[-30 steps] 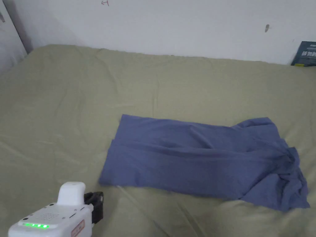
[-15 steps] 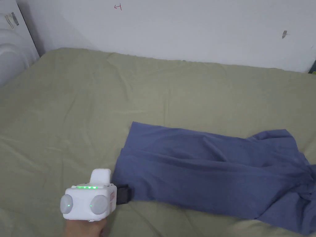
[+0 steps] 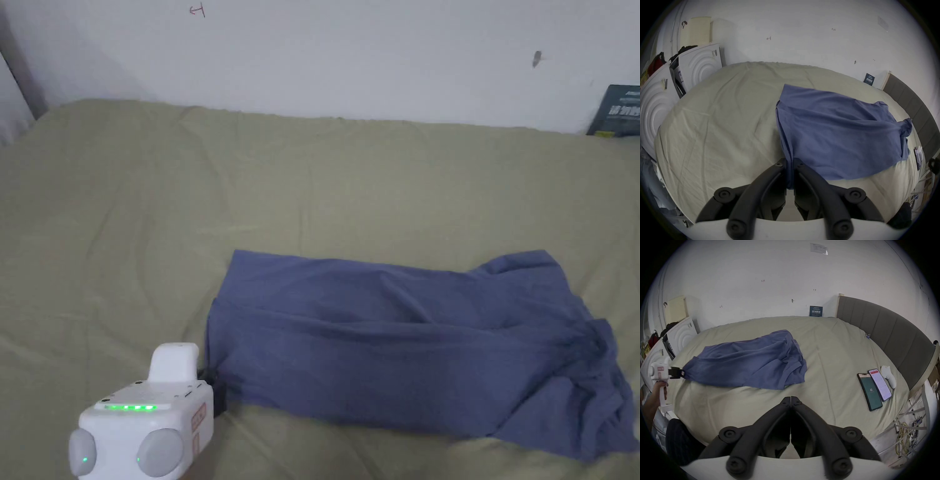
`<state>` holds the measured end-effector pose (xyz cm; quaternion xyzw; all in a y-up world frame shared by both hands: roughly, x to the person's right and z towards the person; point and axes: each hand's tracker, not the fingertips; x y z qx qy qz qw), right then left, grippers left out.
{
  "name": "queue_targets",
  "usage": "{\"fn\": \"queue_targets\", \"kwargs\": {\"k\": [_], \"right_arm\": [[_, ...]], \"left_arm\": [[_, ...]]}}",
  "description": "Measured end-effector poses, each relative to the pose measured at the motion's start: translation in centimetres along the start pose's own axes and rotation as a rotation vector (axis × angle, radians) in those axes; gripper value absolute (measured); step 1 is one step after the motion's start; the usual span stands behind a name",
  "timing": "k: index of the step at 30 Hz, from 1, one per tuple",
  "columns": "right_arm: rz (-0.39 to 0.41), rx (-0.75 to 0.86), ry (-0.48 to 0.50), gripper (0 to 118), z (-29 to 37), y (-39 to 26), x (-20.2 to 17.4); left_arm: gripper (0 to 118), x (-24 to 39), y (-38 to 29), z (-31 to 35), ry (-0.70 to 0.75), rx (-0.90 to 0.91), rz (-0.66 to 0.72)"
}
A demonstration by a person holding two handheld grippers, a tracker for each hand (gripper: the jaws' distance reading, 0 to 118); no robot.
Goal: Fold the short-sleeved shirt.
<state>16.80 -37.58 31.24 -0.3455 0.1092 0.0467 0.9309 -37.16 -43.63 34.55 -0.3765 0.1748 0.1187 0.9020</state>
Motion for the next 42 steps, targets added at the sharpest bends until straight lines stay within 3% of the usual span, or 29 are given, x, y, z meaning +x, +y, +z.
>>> {"fn": "queue_targets", "kwargs": {"k": [4, 5, 6, 8, 9, 12, 16, 19, 20, 21, 22, 23, 24, 25, 30, 35, 42], "right_arm": [[0.030, -0.014, -0.019, 1, -3.3, 1.0, 0.7], [0.036, -0.009, -0.014, 15, -4.4, 1.3, 0.9], [0.036, -0.007, -0.014, 39, -5.5, 1.6, 1.2], [0.030, -0.021, -0.011, 110, -8.0, 2.7, 1.8], [0.017, -0.046, -0.001, 118, -9.4, 3.3, 2.0], [0.011, -0.067, -0.007, 118, -13.2, 4.9, 2.0], [0.039, -0.210, -0.032, 118, -18.2, 5.0, 1.7], [0.044, -0.359, -0.027, 108, -20.5, 4.3, 1.2], [0.028, -0.404, -0.004, 94, -20.5, 4.0, 1.2], [-0.008, -0.341, 0.012, 84, -19.7, 3.9, 0.9], [0.014, -0.295, -0.013, 78, -18.8, 4.2, 0.7], [0.020, -0.301, 0.048, 49, -18.3, 4.4, 0.4], [0.018, -0.298, 0.048, 18, -18.0, 4.3, 0.2], [0.037, -0.282, 0.018, 11, -17.6, 4.3, -0.1], [-0.007, -0.221, 0.067, 11, -15.1, 5.5, 0.1], [-0.040, -0.105, 0.152, 11, -9.2, 8.3, 0.8], [-0.055, -0.078, 0.225, 11, -1.9, 10.7, 2.3]], "left_arm": [[6, 0.4, 0.8, 0.0, -0.024, 0.011, -0.002], [6, 0.5, 0.9, -0.1, -0.025, 0.011, -0.001], [6, 0.5, 1.1, -0.2, -0.021, 0.016, -0.005], [6, 0.2, 1.2, -0.5, -0.027, 0.005, 0.007], [6, 0.1, 1.3, -0.5, -0.029, 0.003, 0.011], [7, 0.6, 1.2, -0.2, -0.023, -0.006, 0.006], [7, 0.9, 1.1, -0.3, -0.017, -0.024, -0.001], [7, 1.3, 0.9, -0.7, -0.008, -0.031, -0.008], [7, 1.6, 0.8, -0.7, 0.033, -0.010, -0.040], [7, 2.0, 0.7, -0.8, 0.040, -0.004, -0.078], [7, 2.2, 0.7, -0.8, 0.024, -0.013, -0.079], [7, 2.1, 0.8, -1.2, 0.002, -0.033, -0.064], [7, 2.1, 0.7, -1.5, -0.021, -0.062, -0.025], [7, 2.0, 0.7, -1.7, -0.039, -0.062, 0.006], [6, 0.8, 0.9, -1.5, -0.171, -0.075, 0.129], [5, 0.4, 2.9, 3.7, -0.166, 0.019, 0.110], [4, 0.2, 5.4, 10.6, -0.203, 0.038, 0.072]]}}
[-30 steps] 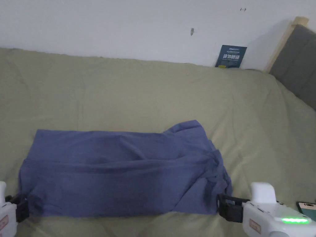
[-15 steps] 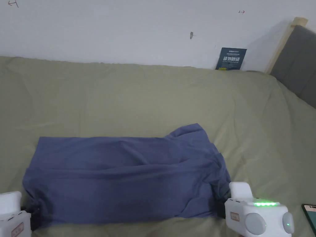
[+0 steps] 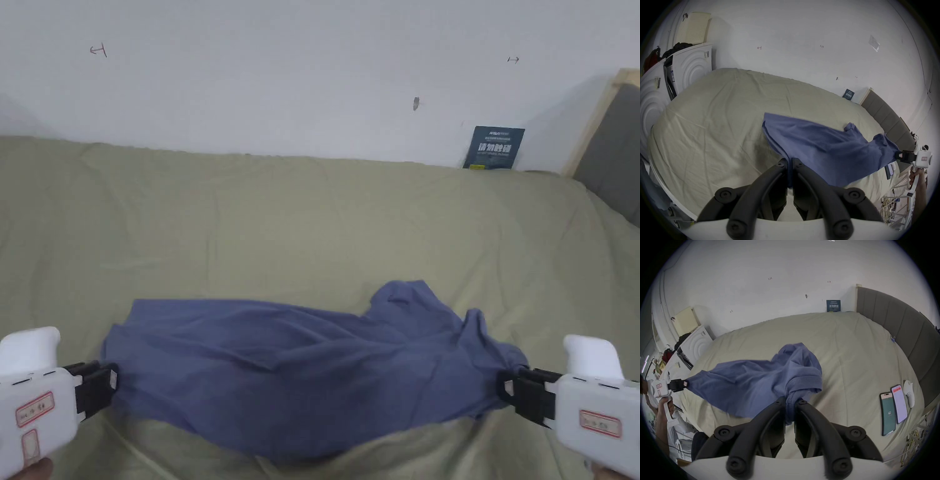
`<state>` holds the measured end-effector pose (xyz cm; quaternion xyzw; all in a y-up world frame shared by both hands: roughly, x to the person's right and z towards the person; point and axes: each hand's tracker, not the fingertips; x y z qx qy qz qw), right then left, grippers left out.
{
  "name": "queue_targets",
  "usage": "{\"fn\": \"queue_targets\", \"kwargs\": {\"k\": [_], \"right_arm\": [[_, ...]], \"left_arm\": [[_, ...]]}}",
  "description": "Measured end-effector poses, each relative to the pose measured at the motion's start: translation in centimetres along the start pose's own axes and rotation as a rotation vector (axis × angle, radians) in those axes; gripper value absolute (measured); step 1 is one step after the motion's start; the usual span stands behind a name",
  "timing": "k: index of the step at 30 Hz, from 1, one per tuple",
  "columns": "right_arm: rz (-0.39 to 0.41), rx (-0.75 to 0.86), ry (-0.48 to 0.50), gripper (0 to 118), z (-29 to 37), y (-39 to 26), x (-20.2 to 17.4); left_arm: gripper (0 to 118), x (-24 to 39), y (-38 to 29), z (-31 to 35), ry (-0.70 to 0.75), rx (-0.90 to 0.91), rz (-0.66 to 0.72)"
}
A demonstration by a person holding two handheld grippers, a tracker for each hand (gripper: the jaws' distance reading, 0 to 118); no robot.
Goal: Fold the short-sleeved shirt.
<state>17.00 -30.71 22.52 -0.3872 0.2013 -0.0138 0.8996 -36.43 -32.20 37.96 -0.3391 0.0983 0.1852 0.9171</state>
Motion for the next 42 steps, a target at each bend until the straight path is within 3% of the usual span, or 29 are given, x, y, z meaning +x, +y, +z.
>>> {"fn": "queue_targets", "kwargs": {"k": [4, 10, 12, 14, 15, 16, 17, 18, 19, 26, 27, 28, 29, 30, 31, 32, 34, 42], "right_arm": [[-0.033, -0.072, 0.031, 11, 2.1, -1.8, 1.3], [-0.096, -0.228, -0.042, 11, -0.8, -9.6, 3.9], [-0.124, -0.236, -0.082, 11, -1.9, -11.8, 4.7], [-0.170, -0.179, -0.052, 16, -2.2, -13.3, 5.6], [-0.165, -0.133, -0.065, 37, -2.0, -13.7, 5.7], [-0.139, -0.124, -0.104, 74, -1.7, -13.8, 5.5], [-0.122, -0.120, -0.105, 111, -1.2, -13.8, 5.4], [-0.117, -0.074, -0.092, 118, 0.0, -13.7, 5.1], [-0.111, -0.001, -0.068, 118, 1.3, -13.5, 4.6], [-0.028, 0.118, -0.046, 116, 6.3, -12.7, -0.3], [-0.023, 0.115, -0.030, 108, 6.5, -12.6, -0.9], [-0.023, 0.117, 0.001, 91, 6.6, -12.6, -1.5], [-0.034, 0.117, 0.039, 49, 6.5, -12.5, -2.0], [-0.041, 0.105, 0.041, 14, 6.2, -12.3, -2.4], [-0.045, 0.087, 0.026, 0, 5.8, -12.1, -3.0], [-0.037, 0.088, 0.023, 0, 5.4, -12.1, -3.3], [-0.018, 0.080, 0.077, 0, 4.6, -11.8, -3.8], [-0.025, 0.043, 0.070, 0, 1.7, -10.2, -4.3]], "left_arm": [[4, -0.1, -1.0, 2.7, -0.006, -0.040, -0.007], [4, -3.5, -7.0, 0.0, 0.081, -0.182, 0.058], [5, -4.7, -8.8, -1.0, 0.101, -0.204, 0.082], [6, -5.7, -10.1, -1.4, 0.080, -0.177, 0.150], [19, -6.1, -10.5, -1.2, 0.061, -0.138, 0.174], [53, -5.9, -10.7, -0.7, 0.116, -0.116, 0.140], [107, -6.5, -10.8, -0.9, 0.167, -0.113, 0.084], [118, -6.5, -10.9, -0.1, 0.192, -0.085, 0.041], [117, -6.0, -10.6, 1.3, 0.174, 0.036, -0.026], [116, -4.3, -11.5, 6.3, 0.143, 0.100, -0.107], [115, -4.0, -11.5, 6.5, 0.127, 0.106, -0.121], [111, -3.6, -11.4, 6.5, 0.120, 0.098, -0.134], [91, -3.4, -11.3, 6.3, 0.119, 0.089, -0.146], [53, -3.3, -10.8, 5.9, 0.110, 0.068, -0.147], [10, -3.3, -10.2, 5.2, 0.077, 0.035, -0.131], [0, -3.6, -9.6, 4.3, 0.056, 0.007, -0.106], [0, -3.8, -8.0, 2.1, 0.051, 0.006, -0.113], [0, -5.4, 1.9, -11.8, 0.107, -0.090, -0.188]]}}
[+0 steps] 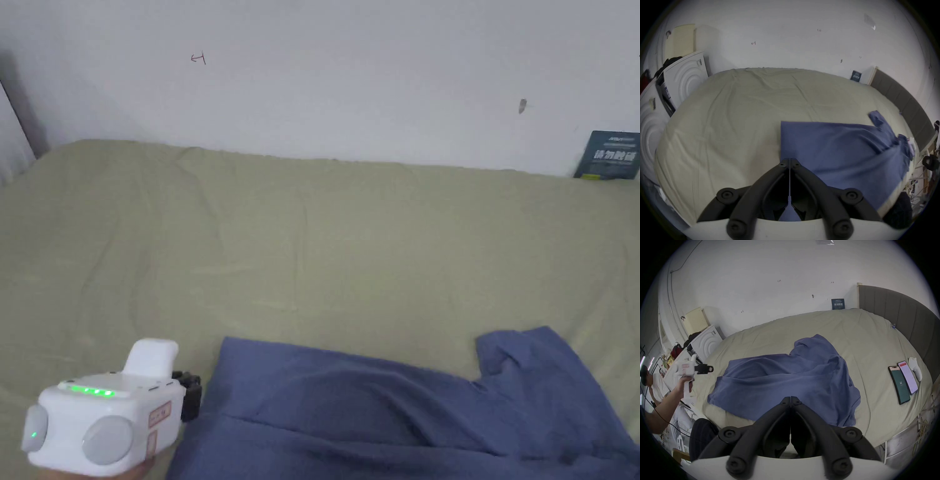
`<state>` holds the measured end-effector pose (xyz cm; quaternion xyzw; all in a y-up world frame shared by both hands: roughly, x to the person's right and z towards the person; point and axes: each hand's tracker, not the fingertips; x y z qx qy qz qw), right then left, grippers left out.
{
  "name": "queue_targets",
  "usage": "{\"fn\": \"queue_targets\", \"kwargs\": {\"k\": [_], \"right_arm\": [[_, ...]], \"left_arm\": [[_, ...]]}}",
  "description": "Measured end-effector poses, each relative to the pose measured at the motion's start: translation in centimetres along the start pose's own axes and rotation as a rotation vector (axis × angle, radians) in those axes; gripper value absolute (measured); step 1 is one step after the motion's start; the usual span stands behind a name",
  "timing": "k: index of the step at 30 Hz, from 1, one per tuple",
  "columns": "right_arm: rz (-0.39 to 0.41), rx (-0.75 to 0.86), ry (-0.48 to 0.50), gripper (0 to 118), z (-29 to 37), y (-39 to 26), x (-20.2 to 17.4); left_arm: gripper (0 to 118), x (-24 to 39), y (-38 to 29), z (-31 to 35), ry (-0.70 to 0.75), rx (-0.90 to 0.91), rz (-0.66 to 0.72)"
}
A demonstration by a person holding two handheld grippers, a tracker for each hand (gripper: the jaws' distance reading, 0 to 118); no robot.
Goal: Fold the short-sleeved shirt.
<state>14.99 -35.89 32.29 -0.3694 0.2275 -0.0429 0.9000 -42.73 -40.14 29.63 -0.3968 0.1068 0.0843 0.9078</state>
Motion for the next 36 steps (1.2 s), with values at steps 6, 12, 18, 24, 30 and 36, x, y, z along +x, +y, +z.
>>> {"fn": "queue_targets", "kwargs": {"k": [6, 12, 18, 24, 30, 36], "right_arm": [[-0.044, -0.016, -0.028, 0, -1.8, 1.0, 1.1], [-0.069, -0.033, -0.062, 0, -3.0, 1.5, 2.2], [-0.068, -0.034, -0.059, 0, -2.9, 1.7, 2.2], [-0.065, -0.015, -0.044, 0, -2.3, 2.7, 2.8], [0.088, 0.013, -0.124, 0, -4.2, 8.2, 4.5], [0.142, -0.126, -0.199, 91, -14.3, 16.4, 9.1]], "left_arm": [[115, 0.4, 5.4, -9.4, 0.103, -0.096, -0.200], [112, 1.2, 5.3, -15.5, 0.121, -0.186, -0.197], [14, 4.3, 3.7, -12.8, 0.059, -0.078, -0.399], [2, 5.0, 2.7, -9.9, -0.023, -0.064, -0.275], [2, 4.9, 3.9, -4.4, -0.017, 0.047, -0.248], [2, 5.2, 4.4, -2.9, -0.047, 0.062, -0.208]]}}
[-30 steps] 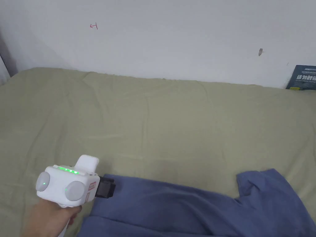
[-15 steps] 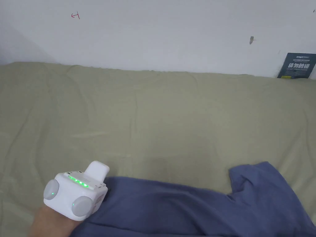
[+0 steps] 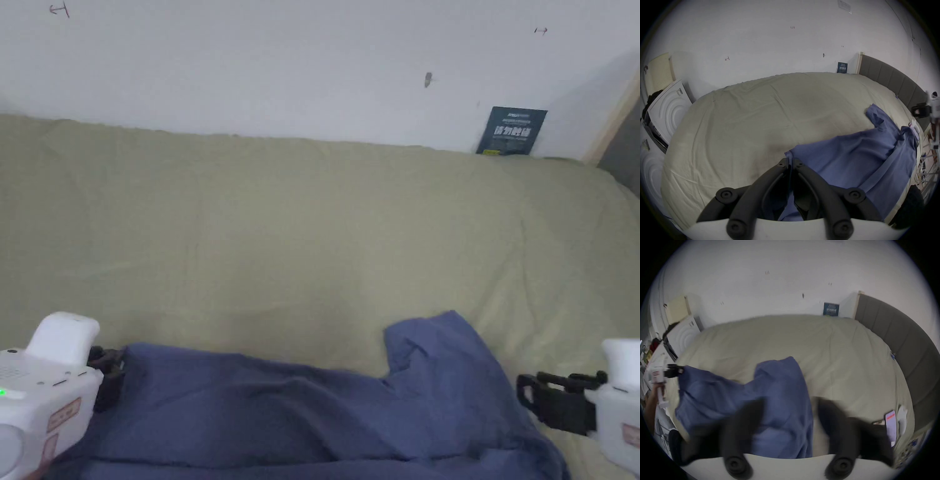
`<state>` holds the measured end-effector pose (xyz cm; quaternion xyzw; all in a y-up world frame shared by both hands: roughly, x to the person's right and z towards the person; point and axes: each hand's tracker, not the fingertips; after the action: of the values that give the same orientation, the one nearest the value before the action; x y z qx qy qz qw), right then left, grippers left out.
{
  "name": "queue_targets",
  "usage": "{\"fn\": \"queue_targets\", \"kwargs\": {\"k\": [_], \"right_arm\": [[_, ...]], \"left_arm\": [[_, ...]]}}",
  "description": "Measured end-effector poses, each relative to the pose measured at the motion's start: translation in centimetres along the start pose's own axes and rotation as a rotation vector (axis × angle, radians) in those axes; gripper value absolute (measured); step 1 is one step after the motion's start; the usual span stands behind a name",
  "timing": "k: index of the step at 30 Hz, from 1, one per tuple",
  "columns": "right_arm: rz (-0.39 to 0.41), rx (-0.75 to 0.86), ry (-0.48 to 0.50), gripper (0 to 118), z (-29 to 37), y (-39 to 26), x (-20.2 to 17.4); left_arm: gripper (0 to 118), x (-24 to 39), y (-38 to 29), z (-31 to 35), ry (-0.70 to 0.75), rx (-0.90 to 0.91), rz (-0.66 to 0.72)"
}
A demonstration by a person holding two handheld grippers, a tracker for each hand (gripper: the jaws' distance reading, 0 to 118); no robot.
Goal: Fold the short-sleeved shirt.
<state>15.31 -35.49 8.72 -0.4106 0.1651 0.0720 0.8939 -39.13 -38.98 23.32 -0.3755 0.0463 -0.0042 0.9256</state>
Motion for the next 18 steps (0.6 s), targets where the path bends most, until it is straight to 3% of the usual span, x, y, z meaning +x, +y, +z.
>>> {"fn": "queue_targets", "kwargs": {"k": [1, 3, 8, 9, 11, 12, 13, 14, 15, 16, 18], "right_arm": [[0.022, -0.060, 0.004, 116, -2.5, 1.1, 0.4], [0.047, -0.084, 0.008, 118, -7.7, 2.8, 1.1], [0.020, -0.222, -0.113, 117, -16.5, 3.6, 1.7], [0.036, -0.242, -0.125, 111, -17.7, 3.4, 1.5], [0.083, -0.300, -0.105, 85, -19.3, 3.3, 0.6], [0.097, -0.301, -0.066, 79, -18.3, 2.9, -0.5], [0.087, -0.274, -0.092, 66, -17.8, 2.9, -1.0], [0.087, -0.272, -0.094, 38, -17.5, 3.1, -1.2], [0.070, -0.267, -0.025, 14, -17.2, 3.1, -1.1], [0.065, -0.260, 0.010, 4, -15.7, 3.1, -1.6], [0.113, -0.264, -0.022, 3, -15.3, 2.8, -2.2]], "left_arm": [[2, -0.1, 0.2, 0.0, -0.010, 0.005, 0.010], [2, 0.4, 0.5, 0.3, -0.017, 0.003, 0.032], [2, 0.4, 0.5, -0.2, -0.023, -0.002, 0.062], [2, 0.6, 0.5, -0.3, -0.019, -0.007, 0.058], [2, 0.6, 0.5, -0.6, -0.023, -0.019, 0.052], [2, 0.7, 0.5, -0.8, -0.023, -0.023, 0.047], [2, 0.8, 0.5, -0.9, -0.024, -0.028, 0.041], [2, 0.9, 0.5, -1.0, -0.027, -0.031, 0.040], [2, 0.8, 0.5, -1.2, -0.028, -0.032, 0.040], [2, 0.9, 0.5, -1.3, -0.029, -0.032, 0.041], [2, 1.0, 0.6, -1.6, -0.030, -0.038, 0.046]]}}
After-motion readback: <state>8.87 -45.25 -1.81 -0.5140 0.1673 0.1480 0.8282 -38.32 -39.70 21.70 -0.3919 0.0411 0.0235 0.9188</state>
